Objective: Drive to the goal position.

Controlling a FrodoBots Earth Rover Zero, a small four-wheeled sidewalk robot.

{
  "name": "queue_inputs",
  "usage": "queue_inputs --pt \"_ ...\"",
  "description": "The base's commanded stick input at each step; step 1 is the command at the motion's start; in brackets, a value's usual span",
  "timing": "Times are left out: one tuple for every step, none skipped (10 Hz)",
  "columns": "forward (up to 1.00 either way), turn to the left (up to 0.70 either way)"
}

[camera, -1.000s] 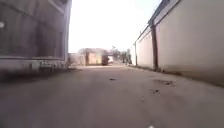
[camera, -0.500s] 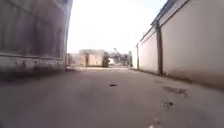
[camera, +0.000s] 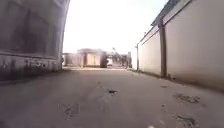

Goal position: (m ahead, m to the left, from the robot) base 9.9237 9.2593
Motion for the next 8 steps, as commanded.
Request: queue_inputs --pt "1.0 0.0" --pt "1.0 0.27" --pt "1.0 0.27" --pt "1.0 0.1" --pt "1.0 0.0" --pt "1.0 0.0" --pt "1.0 0.0" --pt "1.0 0.0"
